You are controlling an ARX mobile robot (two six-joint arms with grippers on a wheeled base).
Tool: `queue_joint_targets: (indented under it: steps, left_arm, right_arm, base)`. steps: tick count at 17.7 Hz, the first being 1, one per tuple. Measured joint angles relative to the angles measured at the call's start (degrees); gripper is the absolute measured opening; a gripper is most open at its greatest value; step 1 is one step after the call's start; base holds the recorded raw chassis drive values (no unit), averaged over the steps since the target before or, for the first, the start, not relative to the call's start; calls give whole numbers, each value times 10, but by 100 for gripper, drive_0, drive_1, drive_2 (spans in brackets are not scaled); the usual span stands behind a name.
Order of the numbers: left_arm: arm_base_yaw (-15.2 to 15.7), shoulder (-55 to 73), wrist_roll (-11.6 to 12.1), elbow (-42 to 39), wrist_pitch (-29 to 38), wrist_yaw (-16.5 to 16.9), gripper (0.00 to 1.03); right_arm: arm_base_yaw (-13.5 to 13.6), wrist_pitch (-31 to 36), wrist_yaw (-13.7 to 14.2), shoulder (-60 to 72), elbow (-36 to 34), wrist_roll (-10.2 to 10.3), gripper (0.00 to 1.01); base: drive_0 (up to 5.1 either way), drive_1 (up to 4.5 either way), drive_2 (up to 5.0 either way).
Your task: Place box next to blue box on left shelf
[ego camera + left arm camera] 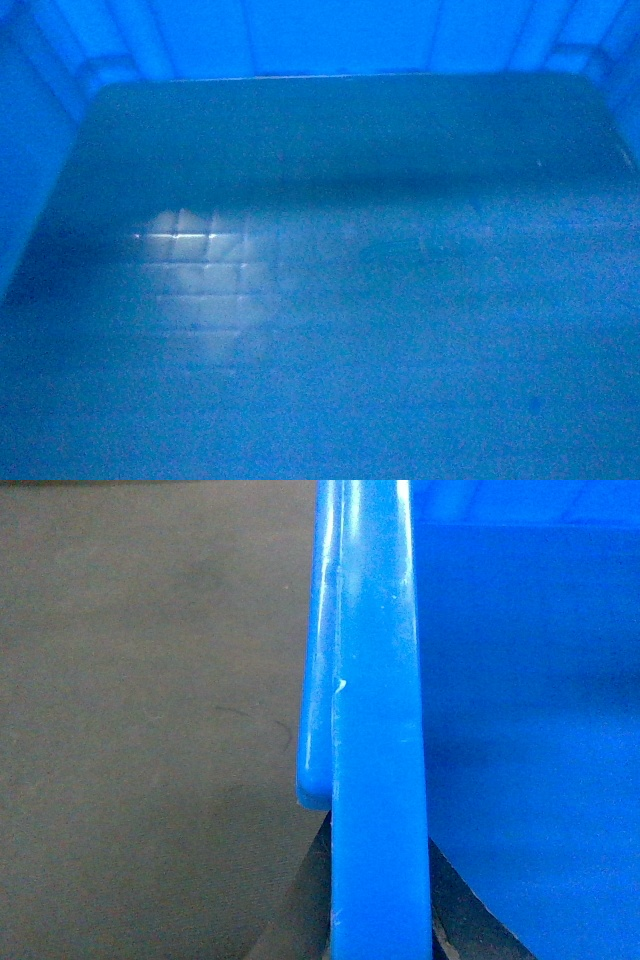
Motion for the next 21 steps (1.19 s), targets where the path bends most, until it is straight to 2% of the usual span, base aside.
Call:
queue_joint_targets:
  steps: [21]
  left_arm:
    - [0, 0, 0, 0, 0, 0, 7]
  right_arm:
    - [0, -1, -1, 0, 0, 0, 15]
  base:
    - [-160, -160, -160]
